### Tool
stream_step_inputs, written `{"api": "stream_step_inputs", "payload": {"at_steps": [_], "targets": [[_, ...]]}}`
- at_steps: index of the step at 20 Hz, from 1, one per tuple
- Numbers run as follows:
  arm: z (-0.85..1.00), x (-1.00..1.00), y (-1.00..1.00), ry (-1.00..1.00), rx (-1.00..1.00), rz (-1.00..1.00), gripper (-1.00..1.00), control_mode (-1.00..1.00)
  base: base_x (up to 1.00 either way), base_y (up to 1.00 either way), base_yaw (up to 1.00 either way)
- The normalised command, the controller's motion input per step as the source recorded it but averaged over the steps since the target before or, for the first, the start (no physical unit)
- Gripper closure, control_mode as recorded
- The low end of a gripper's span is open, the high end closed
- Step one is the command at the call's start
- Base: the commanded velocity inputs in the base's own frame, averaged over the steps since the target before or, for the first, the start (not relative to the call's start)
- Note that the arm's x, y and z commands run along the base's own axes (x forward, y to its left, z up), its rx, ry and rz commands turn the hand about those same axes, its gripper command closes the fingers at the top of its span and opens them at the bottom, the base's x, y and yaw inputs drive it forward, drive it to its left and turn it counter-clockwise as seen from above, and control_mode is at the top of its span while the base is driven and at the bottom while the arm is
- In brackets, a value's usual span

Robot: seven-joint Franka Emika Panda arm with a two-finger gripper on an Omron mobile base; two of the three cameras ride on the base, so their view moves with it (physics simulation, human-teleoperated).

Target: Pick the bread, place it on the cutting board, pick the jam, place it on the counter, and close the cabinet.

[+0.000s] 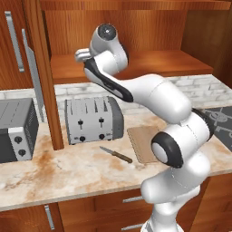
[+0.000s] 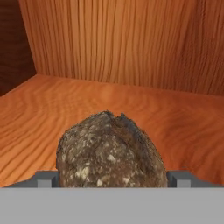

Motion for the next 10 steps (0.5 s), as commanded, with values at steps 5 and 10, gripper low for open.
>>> {"api": "stream_step_inputs", "payload": {"at_steps": [5,10], "targets": [[0.00,-0.31,-0.23,0.00,0.00,0.00,1.00,-1.00,0.00,0.00,0.00],[0.00,-0.40,-0.26,0.00,0.00,0.00,1.00,-1.00,0.00,0.00,0.00]]}}
